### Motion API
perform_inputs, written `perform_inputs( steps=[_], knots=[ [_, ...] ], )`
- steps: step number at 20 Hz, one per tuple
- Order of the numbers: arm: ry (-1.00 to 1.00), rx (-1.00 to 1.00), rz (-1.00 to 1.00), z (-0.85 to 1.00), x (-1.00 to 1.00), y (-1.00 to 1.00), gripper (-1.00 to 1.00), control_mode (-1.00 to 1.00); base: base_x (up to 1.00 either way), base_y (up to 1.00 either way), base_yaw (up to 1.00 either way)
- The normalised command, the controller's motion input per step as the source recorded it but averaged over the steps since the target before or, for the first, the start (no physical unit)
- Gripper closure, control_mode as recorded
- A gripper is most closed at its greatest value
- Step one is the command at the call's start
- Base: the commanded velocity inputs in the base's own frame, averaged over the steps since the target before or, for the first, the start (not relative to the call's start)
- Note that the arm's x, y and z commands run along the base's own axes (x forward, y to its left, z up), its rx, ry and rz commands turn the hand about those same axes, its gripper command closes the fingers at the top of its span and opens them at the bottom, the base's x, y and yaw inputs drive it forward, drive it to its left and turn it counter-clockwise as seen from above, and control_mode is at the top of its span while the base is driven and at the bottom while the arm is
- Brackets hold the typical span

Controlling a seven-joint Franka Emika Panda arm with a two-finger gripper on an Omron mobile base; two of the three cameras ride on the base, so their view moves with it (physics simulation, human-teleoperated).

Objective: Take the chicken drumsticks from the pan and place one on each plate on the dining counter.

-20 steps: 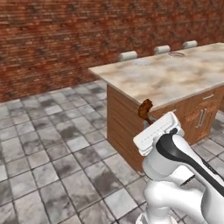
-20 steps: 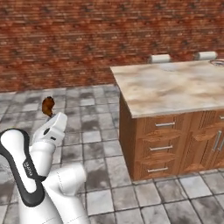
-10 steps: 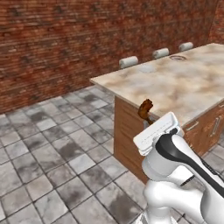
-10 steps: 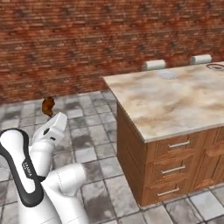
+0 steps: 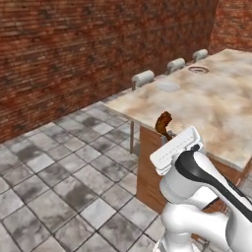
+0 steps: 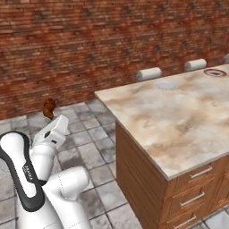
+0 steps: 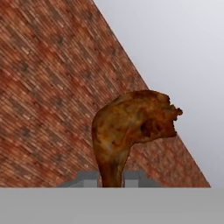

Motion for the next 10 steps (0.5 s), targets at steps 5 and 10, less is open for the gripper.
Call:
perform_inputs(
  steps=[5, 10],
  knots=[
    [0.00, 0.00, 0.00, 0.00, 0.00, 0.00, 1.00, 1.00, 0.88, 1.00, -0.40],
    [0.00, 0.00, 0.00, 0.00, 0.00, 0.00, 1.00, 1.00, 0.76, 1.00, -0.45]
  ],
)
